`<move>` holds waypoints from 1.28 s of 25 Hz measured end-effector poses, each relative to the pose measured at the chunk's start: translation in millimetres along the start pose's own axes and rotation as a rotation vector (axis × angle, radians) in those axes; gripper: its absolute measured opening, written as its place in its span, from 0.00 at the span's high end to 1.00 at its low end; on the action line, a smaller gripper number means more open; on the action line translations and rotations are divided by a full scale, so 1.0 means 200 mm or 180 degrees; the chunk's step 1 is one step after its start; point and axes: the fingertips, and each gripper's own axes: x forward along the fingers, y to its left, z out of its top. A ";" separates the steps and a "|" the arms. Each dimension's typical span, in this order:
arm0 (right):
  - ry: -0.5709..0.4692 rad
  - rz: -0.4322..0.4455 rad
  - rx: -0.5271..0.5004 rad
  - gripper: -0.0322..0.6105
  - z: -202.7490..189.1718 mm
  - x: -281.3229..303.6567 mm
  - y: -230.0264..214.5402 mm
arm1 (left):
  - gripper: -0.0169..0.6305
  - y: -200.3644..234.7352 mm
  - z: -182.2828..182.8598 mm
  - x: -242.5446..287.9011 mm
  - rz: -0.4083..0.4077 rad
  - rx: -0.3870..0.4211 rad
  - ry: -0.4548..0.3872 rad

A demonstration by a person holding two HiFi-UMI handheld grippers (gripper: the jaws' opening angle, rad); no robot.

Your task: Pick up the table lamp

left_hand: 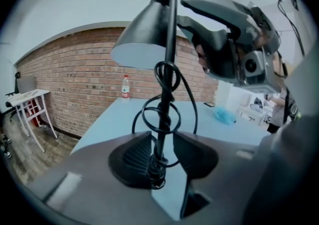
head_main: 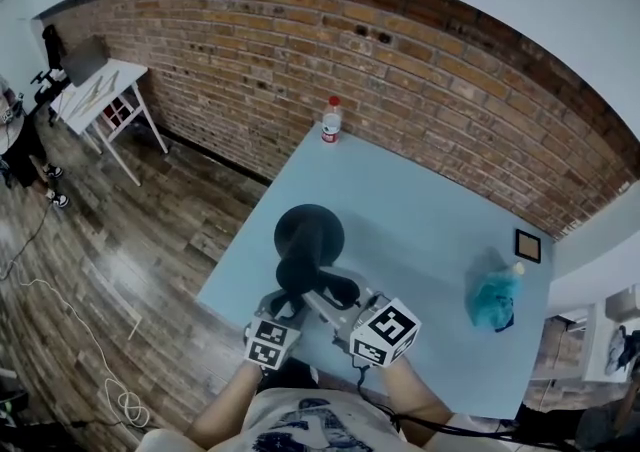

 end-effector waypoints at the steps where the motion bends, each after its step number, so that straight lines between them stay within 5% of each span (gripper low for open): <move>1: 0.0009 0.0008 -0.0011 0.78 0.00 0.01 0.00 | 0.77 0.00 0.00 0.00 0.0000 -0.0004 -0.0005; 32: 0.0217 0.0119 0.0075 0.86 -0.15 0.09 -0.03 | 0.85 0.00 -0.01 0.07 -0.0089 -0.0054 -0.0077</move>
